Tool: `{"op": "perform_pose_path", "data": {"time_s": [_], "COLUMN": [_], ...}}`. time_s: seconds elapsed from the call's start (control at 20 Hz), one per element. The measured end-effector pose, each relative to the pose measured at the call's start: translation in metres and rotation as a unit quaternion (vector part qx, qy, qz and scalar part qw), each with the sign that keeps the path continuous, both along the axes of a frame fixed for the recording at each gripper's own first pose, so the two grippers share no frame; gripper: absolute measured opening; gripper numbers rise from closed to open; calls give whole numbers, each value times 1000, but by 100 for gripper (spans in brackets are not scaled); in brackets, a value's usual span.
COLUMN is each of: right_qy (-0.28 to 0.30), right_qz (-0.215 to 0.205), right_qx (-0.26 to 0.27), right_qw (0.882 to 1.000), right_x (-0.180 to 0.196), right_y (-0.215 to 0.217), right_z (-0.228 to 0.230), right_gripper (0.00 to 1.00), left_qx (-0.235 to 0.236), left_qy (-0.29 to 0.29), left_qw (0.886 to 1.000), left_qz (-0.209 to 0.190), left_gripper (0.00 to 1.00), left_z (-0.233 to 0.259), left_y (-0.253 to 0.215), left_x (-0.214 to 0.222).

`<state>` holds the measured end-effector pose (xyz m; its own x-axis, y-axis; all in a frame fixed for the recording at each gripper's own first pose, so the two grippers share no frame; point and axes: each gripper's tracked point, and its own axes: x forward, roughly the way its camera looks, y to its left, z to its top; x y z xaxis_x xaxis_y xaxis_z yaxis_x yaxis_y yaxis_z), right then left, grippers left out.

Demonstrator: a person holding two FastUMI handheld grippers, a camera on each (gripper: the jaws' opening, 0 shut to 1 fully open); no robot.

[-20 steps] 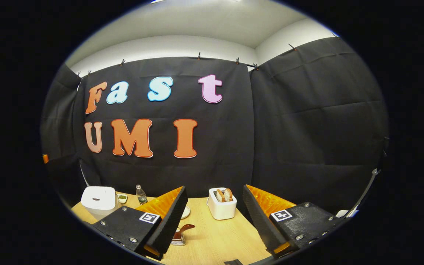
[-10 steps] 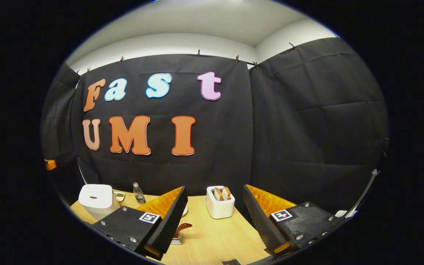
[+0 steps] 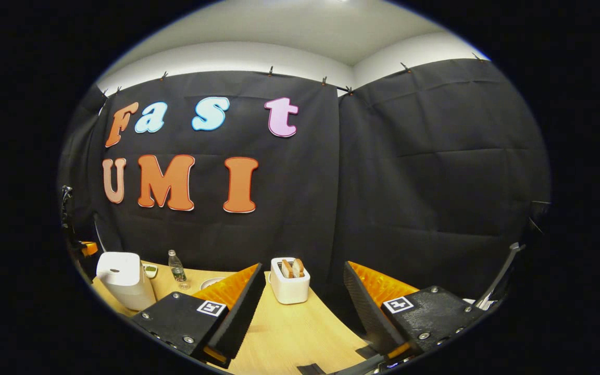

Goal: Close the left gripper, press the button to open the rice cooker; take a wooden spoon from the chopstick holder with the right hand, scoop a spoonful of rice and pour it into the rice cooker, then put the wooden spoon back into the chopstick holder.

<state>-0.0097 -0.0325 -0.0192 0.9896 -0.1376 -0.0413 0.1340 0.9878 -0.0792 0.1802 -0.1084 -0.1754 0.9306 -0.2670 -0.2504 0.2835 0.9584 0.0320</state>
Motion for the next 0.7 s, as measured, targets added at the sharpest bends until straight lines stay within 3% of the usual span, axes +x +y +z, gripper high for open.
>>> {"op": "perform_pose_path", "data": {"time_s": [0.1,0.65,0.7], "right_qy": [5,28,29], "right_qz": [-13,-41,-43], "right_qx": [-4,-9,-10], "right_qw": [1000,999,999], "right_x": [-3,-15,-16], "right_y": [-6,-13,-14], "right_z": [-2,-9,-9], "right_gripper": [94,94,94], "left_qx": [-14,18,16], "left_qy": [15,101,88], "left_qw": [1000,995,996], "left_qz": [-8,-12,-15], "left_gripper": [5,5,5], "left_z": [-14,-99,-91], "left_y": [-6,-6,-6], "left_x": [11,23,24]}}
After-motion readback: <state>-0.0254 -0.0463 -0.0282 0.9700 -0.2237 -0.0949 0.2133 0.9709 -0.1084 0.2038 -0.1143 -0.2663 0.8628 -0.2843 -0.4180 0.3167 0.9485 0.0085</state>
